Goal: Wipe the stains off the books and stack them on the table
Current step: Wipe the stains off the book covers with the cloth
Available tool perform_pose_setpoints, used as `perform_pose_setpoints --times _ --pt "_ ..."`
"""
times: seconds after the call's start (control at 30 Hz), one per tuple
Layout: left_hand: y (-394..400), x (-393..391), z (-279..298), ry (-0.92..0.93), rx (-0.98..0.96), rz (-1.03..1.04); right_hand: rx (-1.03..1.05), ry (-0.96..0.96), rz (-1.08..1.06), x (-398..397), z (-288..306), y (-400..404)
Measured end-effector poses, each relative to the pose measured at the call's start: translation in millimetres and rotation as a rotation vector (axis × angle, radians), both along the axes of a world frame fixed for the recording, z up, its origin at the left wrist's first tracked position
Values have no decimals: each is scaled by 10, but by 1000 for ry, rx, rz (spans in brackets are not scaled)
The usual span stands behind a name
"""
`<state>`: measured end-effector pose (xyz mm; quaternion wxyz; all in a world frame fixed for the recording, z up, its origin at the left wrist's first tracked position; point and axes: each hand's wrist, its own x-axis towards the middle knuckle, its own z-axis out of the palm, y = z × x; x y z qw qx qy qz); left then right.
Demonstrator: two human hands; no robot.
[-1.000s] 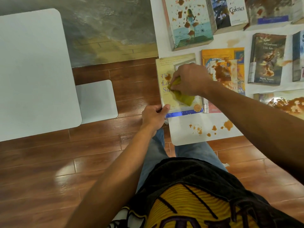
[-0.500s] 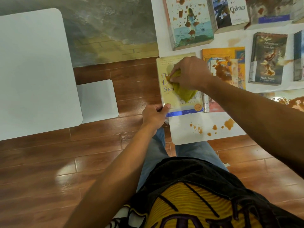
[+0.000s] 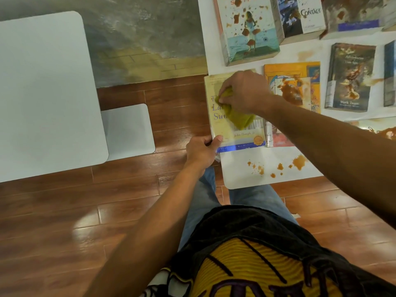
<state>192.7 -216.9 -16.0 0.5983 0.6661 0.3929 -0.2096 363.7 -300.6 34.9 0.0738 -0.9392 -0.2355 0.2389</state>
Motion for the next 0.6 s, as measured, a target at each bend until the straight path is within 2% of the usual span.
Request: perform_pose_setpoints --times 0.07,0.17,0.2,0.3,0.43,0.57,0.6 --pt "-7 5 3 4 0 0 18 -37 -50 30 2 30" --pt "-2 12 3 7 20 -14 -24 101 99 28 29 89" --pt "2 10 -4 5 29 -22 -31 95 106 29 41 105" --pt "-9 -1 -21 4 40 -25 -6 -63 0 57 16 136" --pt "1 21 -10 20 24 -36 -52 90 123 54 32 182" --pt "-30 -24 5 16 25 -22 -16 -96 6 38 17 127" --pt "-44 -23 24 27 20 -10 -14 -93 25 10 11 113"
